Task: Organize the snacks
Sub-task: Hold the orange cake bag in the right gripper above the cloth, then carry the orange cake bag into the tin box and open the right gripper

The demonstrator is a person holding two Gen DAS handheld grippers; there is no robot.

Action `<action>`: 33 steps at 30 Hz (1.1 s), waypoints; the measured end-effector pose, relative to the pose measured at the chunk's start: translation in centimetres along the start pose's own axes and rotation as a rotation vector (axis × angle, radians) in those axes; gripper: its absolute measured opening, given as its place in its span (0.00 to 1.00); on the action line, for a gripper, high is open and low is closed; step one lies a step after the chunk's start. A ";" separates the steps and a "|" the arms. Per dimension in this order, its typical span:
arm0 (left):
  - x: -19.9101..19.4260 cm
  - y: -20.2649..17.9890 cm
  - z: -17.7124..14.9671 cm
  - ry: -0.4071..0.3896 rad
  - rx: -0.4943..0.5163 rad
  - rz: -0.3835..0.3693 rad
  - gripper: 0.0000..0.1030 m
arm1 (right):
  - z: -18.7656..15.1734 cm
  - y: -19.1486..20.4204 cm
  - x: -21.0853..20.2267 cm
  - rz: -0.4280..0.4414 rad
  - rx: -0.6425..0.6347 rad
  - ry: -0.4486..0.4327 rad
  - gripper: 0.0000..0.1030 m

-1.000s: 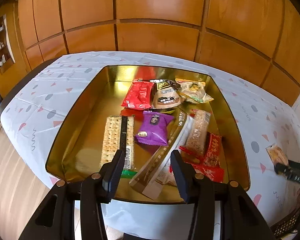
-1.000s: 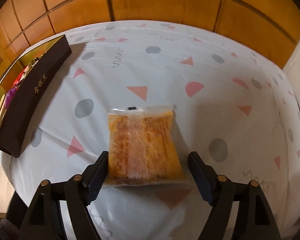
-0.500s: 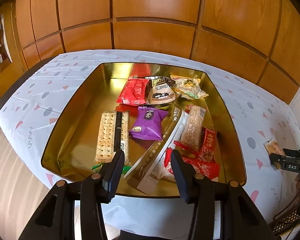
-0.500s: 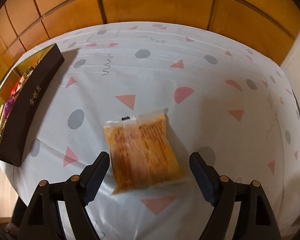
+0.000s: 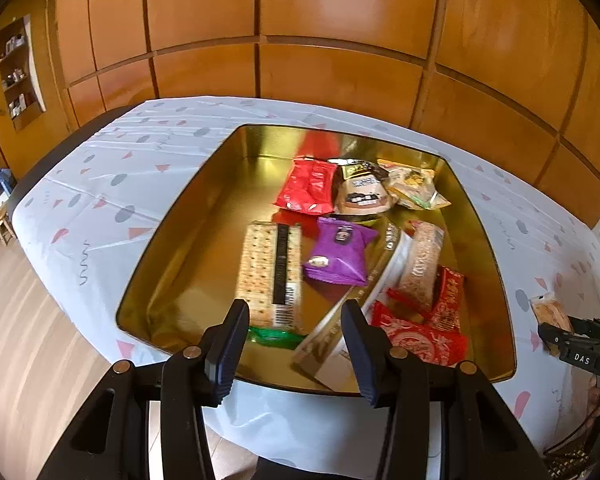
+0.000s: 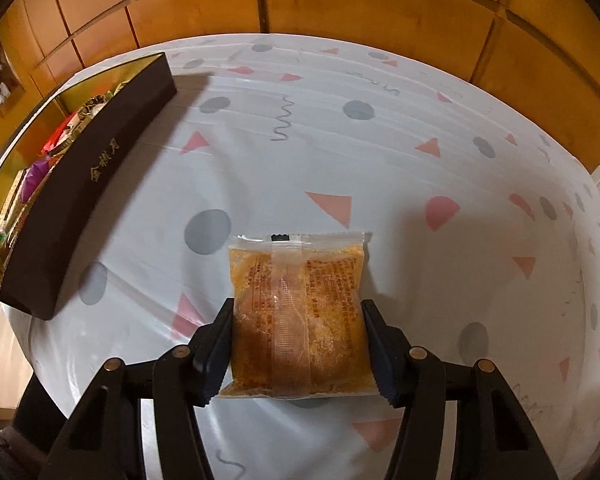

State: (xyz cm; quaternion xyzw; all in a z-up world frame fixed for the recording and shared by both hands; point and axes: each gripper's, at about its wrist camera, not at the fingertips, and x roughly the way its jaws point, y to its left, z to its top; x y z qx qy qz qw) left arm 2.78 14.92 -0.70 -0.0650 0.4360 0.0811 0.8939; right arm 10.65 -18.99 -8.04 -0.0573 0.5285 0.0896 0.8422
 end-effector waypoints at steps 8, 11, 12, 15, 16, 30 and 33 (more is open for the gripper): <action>-0.1 0.6 -0.2 0.003 -0.011 0.015 0.47 | -0.1 1.1 -0.2 -0.006 -0.017 -0.018 0.58; -0.1 0.6 -0.3 0.003 -0.008 0.015 0.47 | -0.2 1.5 -0.3 -0.006 -0.026 -0.021 0.58; -0.1 0.6 -0.3 0.005 -0.007 0.014 0.47 | -0.3 1.6 -0.5 -0.006 -0.026 -0.022 0.58; -0.1 0.7 -0.4 0.004 -0.009 0.016 0.47 | -0.5 2.0 -0.6 -0.001 -0.023 -0.026 0.58; -0.1 0.8 -0.4 0.004 -0.009 0.017 0.47 | -0.5 2.0 -0.6 0.001 -0.020 -0.026 0.58; -0.3 1.6 -0.2 -0.005 -0.030 0.026 0.47 | 0.8 3.5 -2.2 0.061 -0.006 -0.063 0.58; -0.4 1.8 -0.2 -0.006 -0.036 0.029 0.47 | 1.5 4.2 -3.2 0.081 -0.009 -0.091 0.58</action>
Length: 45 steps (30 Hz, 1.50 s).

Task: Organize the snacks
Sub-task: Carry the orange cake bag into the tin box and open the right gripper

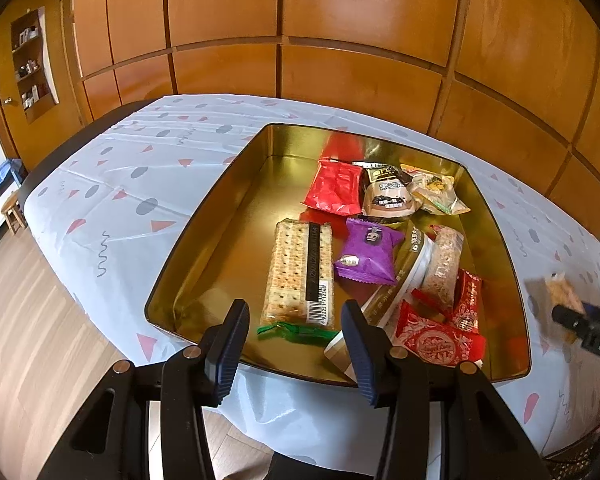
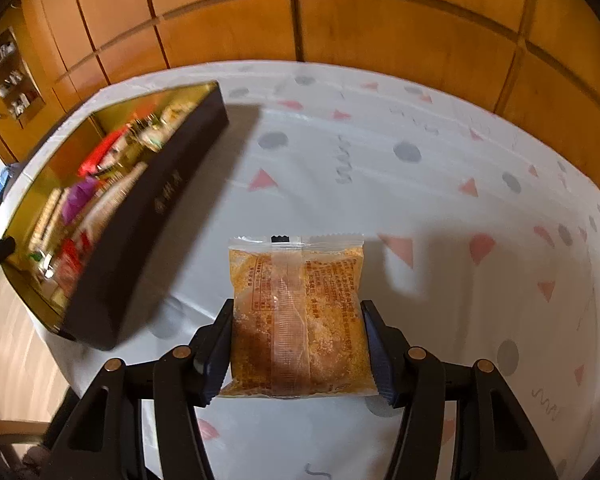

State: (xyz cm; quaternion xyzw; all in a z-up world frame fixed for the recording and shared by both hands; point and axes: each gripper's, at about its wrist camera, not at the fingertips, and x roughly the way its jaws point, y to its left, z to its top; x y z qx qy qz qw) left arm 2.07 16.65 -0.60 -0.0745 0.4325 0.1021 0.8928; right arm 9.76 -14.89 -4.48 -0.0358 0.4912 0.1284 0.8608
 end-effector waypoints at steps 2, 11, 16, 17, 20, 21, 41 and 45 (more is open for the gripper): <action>0.0 0.1 0.0 -0.001 -0.001 0.002 0.47 | 0.8 0.8 -0.8 0.014 -0.011 -0.027 0.58; -0.1 0.6 0.1 -0.008 -0.010 0.011 0.47 | 4.5 6.3 -4.1 0.107 -0.113 -0.136 0.58; -0.1 1.0 0.2 -0.011 -0.016 0.021 0.47 | 5.9 10.6 -4.3 0.169 -0.208 -0.155 0.58; -0.1 1.1 0.2 -0.011 -0.019 0.022 0.47 | 6.2 11.4 -4.2 0.178 -0.224 -0.155 0.58; -0.1 1.4 0.3 -0.013 -0.024 0.027 0.47 | 6.3 14.5 -3.5 0.207 -0.304 -0.146 0.58; -0.1 1.5 0.3 -0.013 -0.024 0.030 0.47 | 6.3 15.2 -3.1 0.210 -0.320 -0.142 0.58; 0.3 2.0 0.3 -0.002 -0.034 0.039 0.47 | 5.1 18.9 3.3 0.215 -0.416 0.013 0.58; 0.3 2.0 0.2 0.000 -0.034 0.039 0.47 | 4.6 18.6 2.3 0.226 -0.416 0.002 0.58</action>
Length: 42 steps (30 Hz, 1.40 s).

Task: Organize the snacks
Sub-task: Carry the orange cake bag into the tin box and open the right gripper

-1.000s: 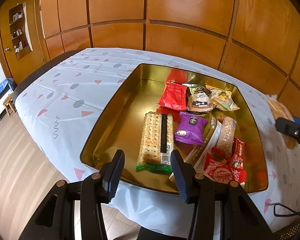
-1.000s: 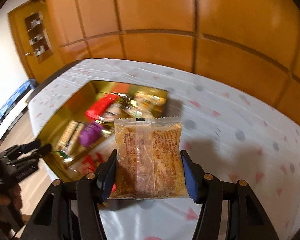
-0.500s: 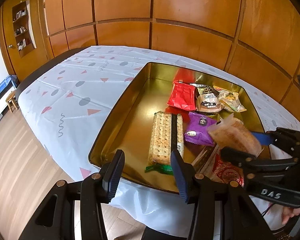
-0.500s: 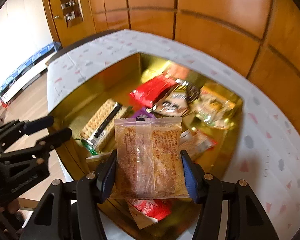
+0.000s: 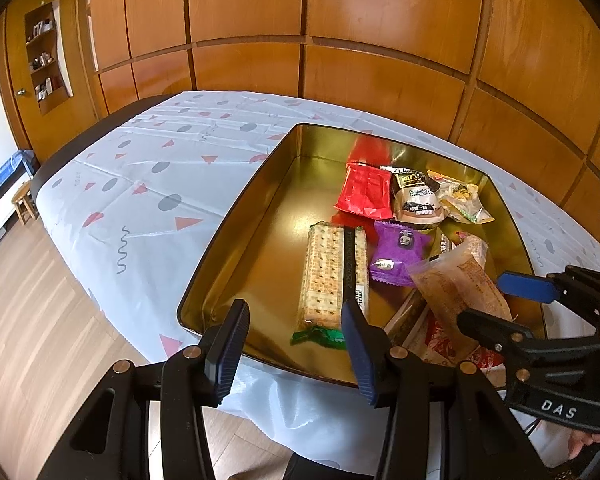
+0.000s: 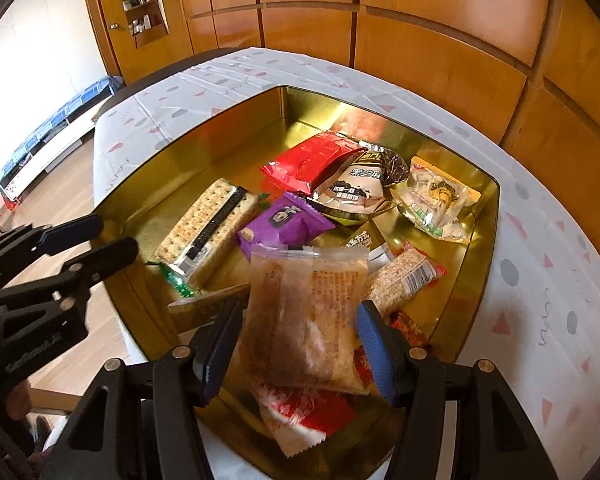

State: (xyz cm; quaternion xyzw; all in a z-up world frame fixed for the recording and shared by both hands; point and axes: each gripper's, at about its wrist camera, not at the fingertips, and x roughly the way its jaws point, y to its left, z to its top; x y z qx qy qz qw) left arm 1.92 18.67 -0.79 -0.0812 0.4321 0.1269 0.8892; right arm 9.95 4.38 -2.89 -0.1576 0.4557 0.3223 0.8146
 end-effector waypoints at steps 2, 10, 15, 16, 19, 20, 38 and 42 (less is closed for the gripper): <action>-0.1 -0.1 0.0 0.001 0.002 -0.001 0.47 | -0.3 0.1 -0.4 -0.007 -0.006 -0.006 0.56; -0.4 -0.4 -0.1 -0.010 0.015 -0.005 0.47 | -0.4 -0.2 0.1 -0.066 -0.003 -0.003 0.34; -0.6 -0.6 -0.2 -0.010 0.022 -0.006 0.47 | -0.6 -0.3 0.0 -0.067 0.004 0.001 0.34; -0.6 -0.7 -0.2 -0.011 0.023 -0.007 0.47 | -0.6 -0.3 0.0 -0.065 0.009 0.001 0.34; -0.8 -0.8 -0.2 -0.017 0.028 -0.005 0.47 | -0.6 -0.3 -0.1 -0.064 0.018 0.000 0.34; -0.9 -0.8 -0.2 -0.018 0.029 -0.004 0.47 | -0.6 -0.3 -0.1 -0.064 0.019 -0.001 0.34; -2.6 -1.9 -0.5 -0.072 0.053 -0.003 0.47 | -1.2 -0.9 -2.7 -0.091 0.098 -0.075 0.34; -3.4 -2.5 -0.8 -0.099 0.066 -0.007 0.47 | -2.0 -1.2 -4.4 -0.121 0.142 -0.112 0.35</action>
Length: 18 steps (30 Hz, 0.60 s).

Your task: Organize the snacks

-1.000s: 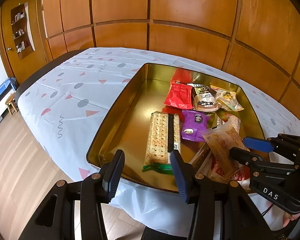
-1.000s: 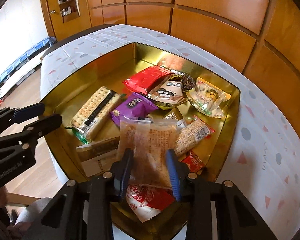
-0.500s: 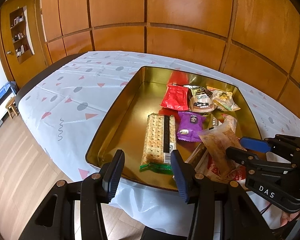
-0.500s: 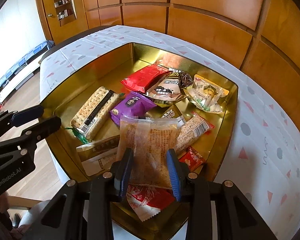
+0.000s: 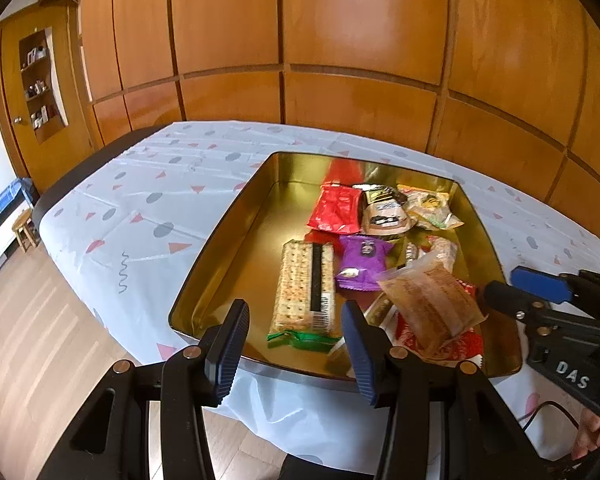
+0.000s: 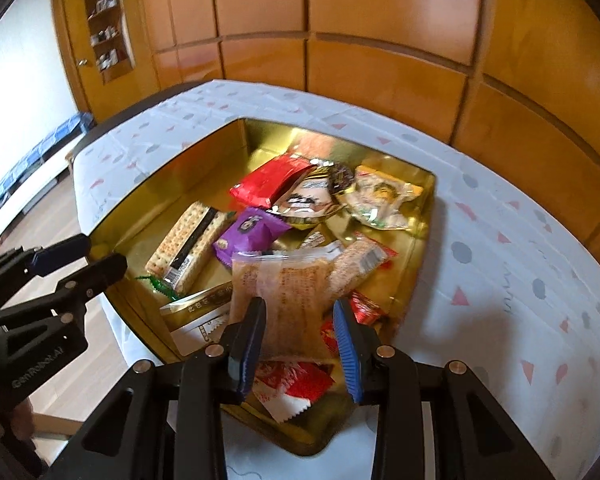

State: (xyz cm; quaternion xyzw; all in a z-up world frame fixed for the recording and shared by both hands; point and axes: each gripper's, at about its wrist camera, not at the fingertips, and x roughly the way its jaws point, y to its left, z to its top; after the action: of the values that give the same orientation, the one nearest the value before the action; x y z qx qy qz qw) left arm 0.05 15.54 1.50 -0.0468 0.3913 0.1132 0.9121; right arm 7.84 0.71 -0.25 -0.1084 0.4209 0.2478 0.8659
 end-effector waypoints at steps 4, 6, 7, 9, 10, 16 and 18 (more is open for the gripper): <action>-0.8 -0.9 -0.2 -0.028 0.014 -0.010 0.47 | -0.9 -0.7 -2.4 -0.040 0.044 -0.047 0.39; -1.3 -1.2 -0.2 -0.042 0.018 -0.017 0.47 | -1.5 -1.1 -3.4 -0.056 0.070 -0.067 0.42; -1.5 -1.3 -0.2 -0.047 0.018 -0.019 0.47 | -1.8 -1.4 -3.9 -0.065 0.083 -0.076 0.42; -1.8 -1.5 -0.2 -0.056 0.018 -0.019 0.47 | -2.5 -1.8 -4.7 -0.086 0.107 -0.090 0.44; -2.0 -1.6 -0.2 -0.061 0.019 -0.017 0.47 | -2.8 -2.0 -5.1 -0.098 0.120 -0.097 0.44; -2.6 -1.7 -0.4 -0.069 0.025 -0.012 0.51 | -4.3 -2.4 -5.9 -0.133 0.165 -0.110 0.50; -2.8 -1.6 -0.4 -0.075 0.023 -0.010 0.52 | -4.6 -2.3 -5.9 -0.139 0.164 -0.110 0.50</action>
State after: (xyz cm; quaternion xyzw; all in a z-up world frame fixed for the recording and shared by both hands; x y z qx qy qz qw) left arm -1.69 13.44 3.25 -0.0337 0.3578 0.1059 0.9272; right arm 2.80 -5.11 1.45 -0.0523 0.3832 0.1574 0.9087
